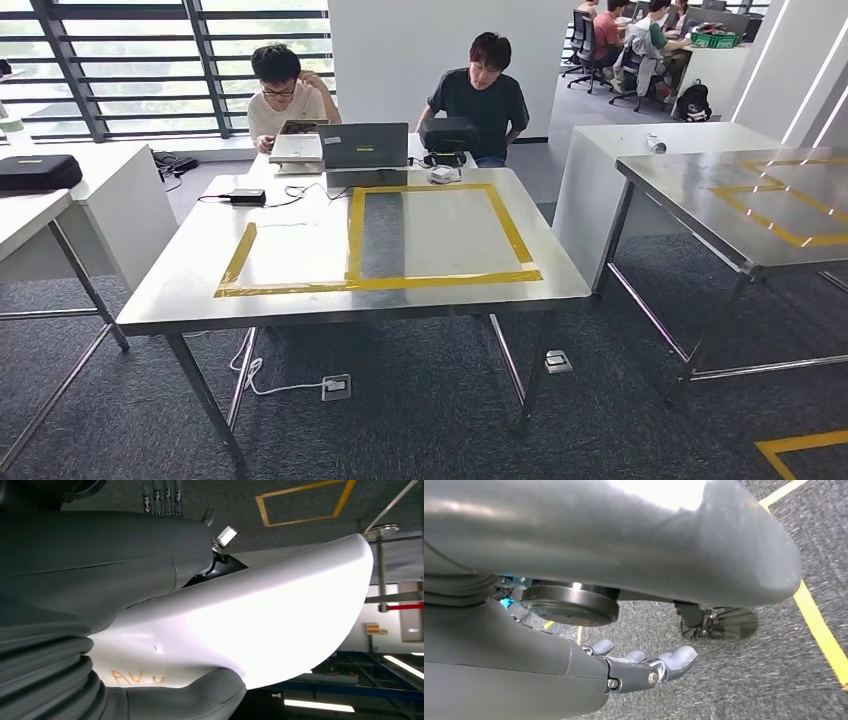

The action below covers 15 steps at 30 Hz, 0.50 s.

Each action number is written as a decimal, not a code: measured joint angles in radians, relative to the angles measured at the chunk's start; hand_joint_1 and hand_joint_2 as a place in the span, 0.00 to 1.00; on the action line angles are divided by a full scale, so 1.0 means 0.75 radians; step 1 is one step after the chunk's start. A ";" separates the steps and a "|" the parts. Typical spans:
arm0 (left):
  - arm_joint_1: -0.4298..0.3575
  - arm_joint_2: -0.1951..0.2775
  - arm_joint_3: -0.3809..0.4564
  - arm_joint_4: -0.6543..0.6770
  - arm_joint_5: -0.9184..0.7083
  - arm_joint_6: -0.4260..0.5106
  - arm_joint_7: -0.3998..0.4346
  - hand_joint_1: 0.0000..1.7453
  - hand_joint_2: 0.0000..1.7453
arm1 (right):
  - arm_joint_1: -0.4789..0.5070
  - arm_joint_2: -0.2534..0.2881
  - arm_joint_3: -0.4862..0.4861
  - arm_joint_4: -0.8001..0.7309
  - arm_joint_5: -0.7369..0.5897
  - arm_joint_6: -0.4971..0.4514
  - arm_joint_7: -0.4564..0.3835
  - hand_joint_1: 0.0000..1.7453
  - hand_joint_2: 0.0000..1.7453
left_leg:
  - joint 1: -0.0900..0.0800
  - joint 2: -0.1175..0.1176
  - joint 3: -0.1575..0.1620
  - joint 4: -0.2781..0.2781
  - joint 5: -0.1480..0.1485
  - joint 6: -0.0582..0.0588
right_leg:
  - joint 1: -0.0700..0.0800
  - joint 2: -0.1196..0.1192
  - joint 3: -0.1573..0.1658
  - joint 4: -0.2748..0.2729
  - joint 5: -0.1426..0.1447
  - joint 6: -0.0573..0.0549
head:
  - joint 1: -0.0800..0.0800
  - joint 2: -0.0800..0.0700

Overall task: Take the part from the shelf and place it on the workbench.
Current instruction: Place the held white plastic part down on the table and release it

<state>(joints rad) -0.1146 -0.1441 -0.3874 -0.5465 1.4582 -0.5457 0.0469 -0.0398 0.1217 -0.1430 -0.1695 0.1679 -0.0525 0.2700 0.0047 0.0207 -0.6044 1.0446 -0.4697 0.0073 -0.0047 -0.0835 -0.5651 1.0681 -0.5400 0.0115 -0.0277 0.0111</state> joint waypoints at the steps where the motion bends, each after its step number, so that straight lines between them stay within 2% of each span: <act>1: -0.008 -0.002 0.000 0.000 -0.002 -0.001 -0.003 1.00 1.00 | 0.000 0.000 -0.003 0.000 -0.001 -0.002 0.000 0.00 0.00 | 0.004 -0.012 0.001 -0.002 0.003 0.008 | -0.003 0.042 -0.029 0.063 -0.036 0.007 | 0.003 0.000; 2: -0.017 -0.003 0.001 -0.001 -0.007 -0.003 -0.010 1.00 1.00 | 0.002 0.000 -0.006 0.000 -0.003 -0.005 0.000 0.00 0.00 | 0.004 -0.025 -0.001 -0.003 0.004 0.013 | -0.006 0.078 -0.071 0.151 -0.077 0.010 | 0.007 0.000; 3: -0.026 -0.001 0.003 -0.004 -0.012 -0.003 -0.019 1.00 1.00 | 0.004 0.000 -0.010 0.000 -0.008 -0.010 0.000 0.00 0.00 | 0.005 -0.038 -0.002 -0.002 0.006 0.017 | -0.006 0.097 -0.119 0.247 -0.114 0.011 | 0.010 0.000; 4: -0.033 0.002 0.008 -0.009 -0.017 -0.002 -0.028 1.00 1.00 | 0.007 0.000 -0.015 0.000 -0.012 -0.016 0.000 0.00 0.00 | 0.004 -0.051 -0.003 -0.002 0.006 0.018 | -0.006 0.103 -0.158 0.319 -0.131 0.011 | 0.012 0.000; 5: -0.038 0.007 0.015 -0.016 -0.023 0.002 -0.034 1.00 1.00 | 0.008 0.000 -0.021 0.000 -0.017 -0.021 0.000 0.00 0.00 | 0.004 -0.063 -0.002 -0.001 0.006 0.018 | -0.007 0.105 -0.176 0.344 -0.122 0.010 | 0.014 0.000; 6: -0.042 0.012 0.025 -0.025 -0.029 0.006 -0.039 1.00 1.00 | 0.008 0.000 -0.026 0.000 -0.026 -0.025 0.000 0.00 0.00 | 0.005 -0.072 -0.001 0.001 0.006 0.017 | -0.008 0.105 -0.169 0.316 -0.088 0.008 | 0.015 0.000; 8: -0.055 0.021 0.047 -0.054 -0.056 0.014 -0.059 1.00 1.00 | 0.004 0.000 -0.046 0.000 -0.060 -0.036 0.000 0.00 0.00 | 0.005 -0.089 -0.001 0.005 0.005 0.012 | -0.012 0.110 -0.097 0.146 0.009 0.003 | 0.018 0.000; 9: -0.065 0.026 0.059 -0.074 -0.076 0.015 -0.078 1.00 1.00 | 0.002 0.002 -0.061 0.000 -0.085 -0.042 0.000 0.00 0.00 | 0.004 -0.096 -0.004 0.009 0.005 0.005 | -0.013 0.117 -0.063 0.062 0.040 0.002 | 0.020 0.000; 10: -0.078 0.034 0.073 -0.098 -0.097 0.017 -0.099 1.00 1.00 | 0.000 0.003 -0.077 0.000 -0.107 -0.047 -0.001 0.00 0.00 | 0.002 -0.101 -0.009 0.011 0.007 -0.005 | -0.013 0.123 -0.040 0.006 0.058 -0.001 | 0.021 0.000; 11: -0.088 0.046 0.090 -0.132 -0.123 0.024 -0.122 1.00 1.00 | 0.000 0.006 -0.092 0.000 -0.121 -0.049 -0.002 0.00 0.00 | -0.001 -0.104 -0.014 0.013 0.007 -0.007 | -0.013 0.129 -0.033 -0.020 0.061 -0.001 | 0.021 0.000; 14: -0.089 0.103 0.162 -0.308 -0.212 0.074 -0.189 1.00 1.00 | 0.007 0.009 -0.120 0.000 -0.122 -0.037 -0.003 0.00 0.00 | -0.003 -0.101 -0.019 0.007 0.012 0.005 | -0.012 0.134 -0.035 -0.028 0.069 -0.004 | 0.017 0.000; 15: -0.079 0.122 0.195 -0.383 -0.241 0.095 -0.199 1.00 1.00 | 0.008 0.009 -0.123 0.000 -0.116 -0.031 -0.003 0.00 0.00 | -0.003 -0.099 -0.017 0.002 0.015 0.005 | -0.010 0.136 -0.035 -0.028 0.070 -0.007 | 0.016 0.000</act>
<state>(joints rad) -0.1737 -0.0524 -0.2414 -0.8338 1.2772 -0.4747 -0.1024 -0.0336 0.1287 -0.2355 -0.1694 0.0812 -0.0756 0.2678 0.0027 -0.0535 -0.6170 1.0461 -0.4587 0.0108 -0.0125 0.0186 -0.5913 1.0471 -0.4878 0.0062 -0.0156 0.0111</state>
